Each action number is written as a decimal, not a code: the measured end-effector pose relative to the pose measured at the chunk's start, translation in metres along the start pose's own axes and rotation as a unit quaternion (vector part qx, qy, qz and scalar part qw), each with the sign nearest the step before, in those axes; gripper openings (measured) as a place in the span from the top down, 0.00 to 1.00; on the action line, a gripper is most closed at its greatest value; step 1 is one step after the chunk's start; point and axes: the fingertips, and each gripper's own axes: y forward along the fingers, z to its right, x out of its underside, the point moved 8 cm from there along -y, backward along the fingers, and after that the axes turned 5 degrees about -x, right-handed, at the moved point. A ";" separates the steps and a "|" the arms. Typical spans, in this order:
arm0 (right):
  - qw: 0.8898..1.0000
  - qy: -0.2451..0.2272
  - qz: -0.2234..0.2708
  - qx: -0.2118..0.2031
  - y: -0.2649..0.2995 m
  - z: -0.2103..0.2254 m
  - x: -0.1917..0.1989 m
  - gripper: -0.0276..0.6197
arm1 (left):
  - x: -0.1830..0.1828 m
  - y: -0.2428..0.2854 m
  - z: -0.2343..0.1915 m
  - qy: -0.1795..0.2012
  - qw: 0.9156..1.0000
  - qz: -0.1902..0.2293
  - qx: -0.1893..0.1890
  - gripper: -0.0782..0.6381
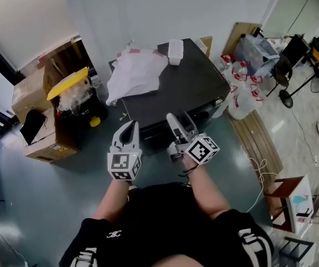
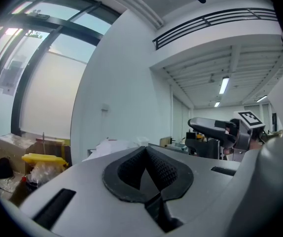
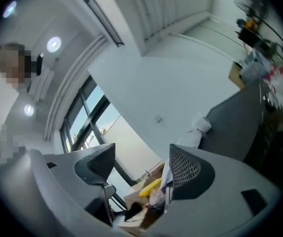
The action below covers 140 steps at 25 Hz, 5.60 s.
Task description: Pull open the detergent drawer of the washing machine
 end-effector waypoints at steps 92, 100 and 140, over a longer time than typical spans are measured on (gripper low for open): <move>0.935 0.348 0.065 -0.038 -0.085 0.152 0.244 0.66 | 0.094 -0.109 -0.072 -0.021 0.993 -0.119 0.010 0.89; 0.934 0.351 0.052 -0.048 -0.137 0.134 0.237 0.66 | 0.089 -0.145 -0.024 -0.026 0.993 -0.114 -0.008 0.89; 0.938 0.344 0.033 -0.019 -0.310 0.076 0.228 0.68 | 0.072 -0.298 0.086 -0.028 0.991 -0.106 -0.077 0.89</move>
